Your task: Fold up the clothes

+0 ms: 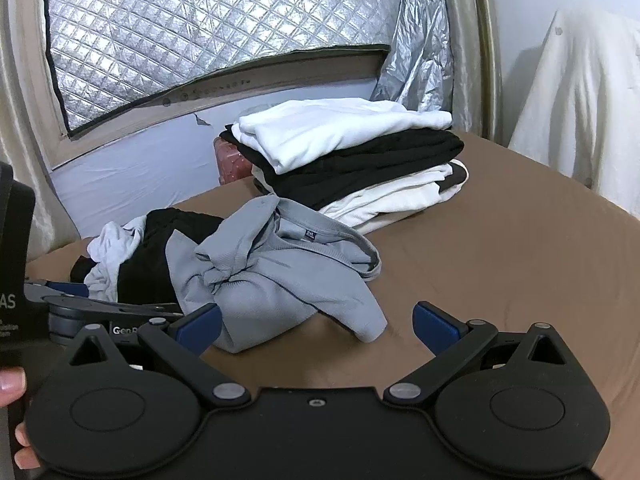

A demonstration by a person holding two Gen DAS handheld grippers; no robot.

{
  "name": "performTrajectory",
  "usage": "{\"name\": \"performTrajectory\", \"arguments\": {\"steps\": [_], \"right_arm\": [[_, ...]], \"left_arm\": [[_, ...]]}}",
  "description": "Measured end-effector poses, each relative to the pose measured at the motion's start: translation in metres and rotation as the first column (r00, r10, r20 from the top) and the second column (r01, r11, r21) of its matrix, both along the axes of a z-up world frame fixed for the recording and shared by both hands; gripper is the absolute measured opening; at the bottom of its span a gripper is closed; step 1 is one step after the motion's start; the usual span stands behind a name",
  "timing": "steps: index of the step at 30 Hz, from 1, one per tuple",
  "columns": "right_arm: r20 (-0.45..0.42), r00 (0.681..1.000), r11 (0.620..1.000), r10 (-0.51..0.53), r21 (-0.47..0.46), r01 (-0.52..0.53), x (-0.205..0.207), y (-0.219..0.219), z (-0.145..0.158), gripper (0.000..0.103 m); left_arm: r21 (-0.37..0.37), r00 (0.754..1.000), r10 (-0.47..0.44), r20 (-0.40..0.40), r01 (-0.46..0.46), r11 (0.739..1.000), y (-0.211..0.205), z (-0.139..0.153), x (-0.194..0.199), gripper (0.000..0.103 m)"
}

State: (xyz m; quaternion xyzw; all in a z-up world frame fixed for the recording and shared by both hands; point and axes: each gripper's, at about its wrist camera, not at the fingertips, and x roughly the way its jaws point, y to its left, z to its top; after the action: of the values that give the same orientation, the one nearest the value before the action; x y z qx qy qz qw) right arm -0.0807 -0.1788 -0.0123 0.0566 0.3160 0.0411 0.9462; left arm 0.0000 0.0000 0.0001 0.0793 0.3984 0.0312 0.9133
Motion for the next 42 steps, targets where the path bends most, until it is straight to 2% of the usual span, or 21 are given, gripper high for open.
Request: {"name": "performTrajectory", "arguments": {"steps": [17,42], "right_arm": [[0.001,1.0,1.0,0.011,0.016,-0.011,0.001,0.0,-0.01,0.103],[-0.008,1.0,1.0,0.009,0.016,-0.008,0.0,-0.004,-0.012,0.103]], "left_arm": [[-0.084,0.998,-0.037,0.047,0.041,0.996,0.003,0.008,-0.002,0.103],[-0.07,0.998,-0.065,0.025,0.066,0.995,-0.003,0.003,-0.002,0.103]]}}
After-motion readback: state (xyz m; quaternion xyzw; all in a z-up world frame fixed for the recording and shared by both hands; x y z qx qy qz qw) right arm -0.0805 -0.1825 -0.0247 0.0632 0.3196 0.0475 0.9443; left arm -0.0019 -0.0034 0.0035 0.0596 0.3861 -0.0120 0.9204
